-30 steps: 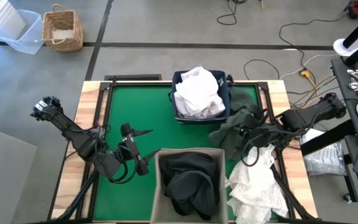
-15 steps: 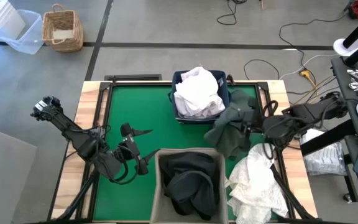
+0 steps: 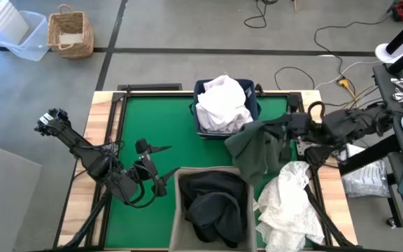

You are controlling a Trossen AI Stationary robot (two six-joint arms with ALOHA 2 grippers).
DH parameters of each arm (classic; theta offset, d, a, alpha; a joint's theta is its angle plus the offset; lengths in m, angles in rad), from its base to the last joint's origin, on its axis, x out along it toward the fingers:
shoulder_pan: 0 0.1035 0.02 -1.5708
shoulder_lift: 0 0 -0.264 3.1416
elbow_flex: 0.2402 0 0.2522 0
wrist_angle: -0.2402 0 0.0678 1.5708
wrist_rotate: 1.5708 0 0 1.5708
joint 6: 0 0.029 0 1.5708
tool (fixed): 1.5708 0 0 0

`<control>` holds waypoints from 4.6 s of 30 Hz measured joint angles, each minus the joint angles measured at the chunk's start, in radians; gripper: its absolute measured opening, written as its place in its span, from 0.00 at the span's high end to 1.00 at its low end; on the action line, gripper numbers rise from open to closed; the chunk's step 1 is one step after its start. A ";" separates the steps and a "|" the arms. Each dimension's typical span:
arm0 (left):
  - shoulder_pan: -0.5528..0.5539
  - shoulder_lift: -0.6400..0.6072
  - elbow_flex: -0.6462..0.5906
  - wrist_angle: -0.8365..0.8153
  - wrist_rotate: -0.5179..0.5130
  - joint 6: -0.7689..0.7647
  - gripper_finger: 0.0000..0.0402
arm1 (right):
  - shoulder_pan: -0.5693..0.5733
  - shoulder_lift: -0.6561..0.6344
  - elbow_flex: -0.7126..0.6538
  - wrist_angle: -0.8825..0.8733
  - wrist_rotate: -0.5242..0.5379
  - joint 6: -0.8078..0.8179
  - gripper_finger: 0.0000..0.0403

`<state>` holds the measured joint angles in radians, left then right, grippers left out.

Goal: Sort clothes
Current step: Put the green polo into the white laundry bin

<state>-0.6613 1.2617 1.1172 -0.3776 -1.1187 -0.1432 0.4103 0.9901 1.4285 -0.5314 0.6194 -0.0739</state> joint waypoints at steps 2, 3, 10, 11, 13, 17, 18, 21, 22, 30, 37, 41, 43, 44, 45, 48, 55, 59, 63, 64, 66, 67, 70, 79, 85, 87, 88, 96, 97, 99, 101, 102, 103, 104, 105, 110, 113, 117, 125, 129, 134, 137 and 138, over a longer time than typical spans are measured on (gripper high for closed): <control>0.000 0.000 0.000 -0.007 0.000 -0.001 0.18 | 0.000 0.000 0.017 0.026 0.000 -0.029 0.98; 0.000 0.000 0.000 -0.010 0.000 -0.005 0.18 | 0.000 0.000 0.024 0.052 -0.001 -0.050 0.98; 0.000 0.000 -0.001 -0.045 0.001 -0.027 0.18 | 0.000 0.001 0.048 0.246 -0.145 -0.160 0.98; 0.000 0.000 -0.001 -0.045 0.001 -0.028 0.18 | 0.000 0.001 0.051 0.264 -0.160 -0.171 0.98; 0.000 0.000 -0.001 -0.045 0.001 -0.031 0.18 | 0.000 0.001 0.053 0.308 -0.178 -0.186 0.98; 0.000 0.000 -0.001 -0.047 0.001 -0.031 0.18 | 0.000 0.002 0.053 0.407 -0.196 -0.224 0.98; 0.000 0.000 -0.001 -0.049 0.001 -0.031 0.18 | 0.000 0.002 0.053 0.428 -0.212 -0.226 0.98; 0.000 0.000 -0.001 -0.051 0.001 -0.031 0.18 | 0.000 0.002 0.064 0.464 -0.256 -0.228 0.98; 0.000 0.000 -0.001 -0.051 0.001 -0.031 0.18 | 0.000 0.002 0.070 0.469 -0.265 -0.226 0.98; 0.000 0.000 -0.001 -0.052 0.001 -0.031 0.18 | -0.001 0.036 0.133 0.539 -0.314 -0.215 0.98; 0.000 0.001 -0.001 -0.053 0.001 -0.031 0.18 | -0.001 0.137 0.231 0.627 -0.340 -0.254 0.98; 0.000 0.001 -0.001 -0.053 0.001 -0.031 0.18 | -0.002 0.223 0.336 0.630 -0.377 -0.297 0.98; 0.000 0.001 -0.001 -0.054 0.002 -0.031 0.19 | -0.002 0.274 0.406 0.627 -0.403 -0.317 0.98; 0.000 0.001 -0.001 -0.054 0.001 -0.031 0.18 | -0.002 0.300 0.444 0.625 -0.416 -0.329 0.98; 0.000 0.001 -0.001 -0.054 0.002 -0.031 0.18 | -0.002 0.325 0.486 0.621 -0.427 -0.339 0.98; 0.000 0.001 -0.001 -0.055 0.001 -0.031 0.18 | -0.002 0.396 0.611 0.605 -0.444 -0.362 0.98; 0.000 0.001 -0.001 -0.059 0.001 -0.031 0.18 | -0.002 0.542 0.880 0.556 -0.445 -0.410 0.98; 0.000 0.001 -0.001 -0.059 0.001 -0.031 0.18 | -0.005 0.578 0.910 0.641 -0.486 -0.410 0.98; 0.000 0.001 -0.002 -0.064 0.001 -0.031 0.18 | -0.005 0.590 0.910 0.678 -0.516 -0.410 0.98; 0.000 0.001 -0.002 -0.068 0.001 -0.031 0.18 | -0.005 0.595 0.915 0.679 -0.521 -0.409 0.98; 0.000 0.001 -0.002 -0.069 0.001 -0.035 0.18 | -0.005 0.601 0.923 0.680 -0.524 -0.408 0.98; 0.000 0.001 -0.003 -0.069 0.001 -0.036 0.18 | -0.005 0.604 0.924 0.681 -0.525 -0.407 0.98; 0.000 0.001 -0.003 -0.074 0.001 -0.038 0.18 | -0.005 0.614 0.927 0.678 -0.557 -0.363 0.98; 0.000 0.001 -0.004 -0.075 0.001 -0.038 0.18 | -0.005 0.661 0.927 0.664 -0.638 -0.265 0.98; 0.000 0.001 -0.005 -0.077 0.001 -0.038 0.18 | -0.005 0.696 0.927 0.645 -0.655 -0.250 0.98; 0.000 0.001 -0.005 -0.078 0.001 -0.038 0.18 | -0.005 0.708 0.927 0.632 -0.655 -0.250 0.98; 0.000 0.001 -0.005 -0.078 0.001 -0.038 0.18 | -0.005 0.714 0.927 0.629 -0.655 -0.250 0.98; 0.000 0.001 -0.005 -0.081 0.001 -0.039 0.18 | -0.008 0.732 0.925 0.601 -0.653 -0.249 0.98; 0.000 0.001 -0.005 -0.083 0.001 -0.039 0.18 | -0.007 0.731 0.925 0.594 -0.653 -0.249 0.98; 0.000 0.001 -0.005 -0.082 0.001 -0.039 0.18 | -0.008 0.731 0.925 0.585 -0.651 -0.239 0.98; 0.000 0.001 -0.005 -0.082 0.001 -0.042 0.18 | -0.009 0.731 0.925 0.578 -0.650 -0.238 0.98; 0.000 0.001 -0.005 -0.082 0.001 -0.042 0.18 | -0.009 0.731 0.925 0.576 -0.650 -0.238 0.98; 0.000 0.001 -0.005 -0.082 0.001 -0.042 0.18 | -0.009 0.731 0.925 0.573 -0.650 -0.238 0.98; 0.000 0.001 -0.005 -0.082 0.001 -0.042 0.18 | -0.009 0.731 0.926 0.568 -0.650 -0.238 0.98; 0.000 0.001 -0.005 -0.082 0.001 -0.042 0.18 | -0.010 0.731 0.927 0.561 -0.650 -0.238 0.98; 0.000 0.001 -0.005 -0.113 0.001 -0.062 0.18 | -0.010 0.728 0.927 0.515 -0.649 -0.219 0.98; 0.000 0.001 -0.005 -0.142 0.000 -0.087 0.18 | -0.010 0.727 0.927 0.491 -0.649 -0.214 0.98; 0.000 0.000 -0.005 -0.174 -0.001 -0.111 0.18 | -0.010 0.727 0.927 0.482 -0.649 -0.213 0.98; 0.000 0.000 -0.005 -0.188 -0.001 -0.126 0.18 | -0.010 0.725 0.927 0.484 -0.646 -0.205 0.98; 0.000 0.000 -0.005 -0.188 -0.001 -0.126 0.18 | -0.010 0.719 0.927 0.485 -0.645 -0.249 0.98; 0.000 0.000 -0.005 -0.187 0.000 -0.128 0.18 | -0.010 0.709 0.927 0.484 -0.596 -0.350 0.98; 0.000 0.000 -0.005 -0.187 0.000 -0.128 0.18 | -0.010 0.700 0.927 0.484 -0.514 -0.454 0.98; 0.000 0.000 -0.005 -0.187 0.000 -0.128 0.18 | -0.010 0.698 0.927 0.484 -0.480 -0.498 0.98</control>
<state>-0.6613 1.2617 1.1118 -0.5648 -1.1187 -0.2711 0.4007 1.6878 2.3557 -0.0479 0.1391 -0.5716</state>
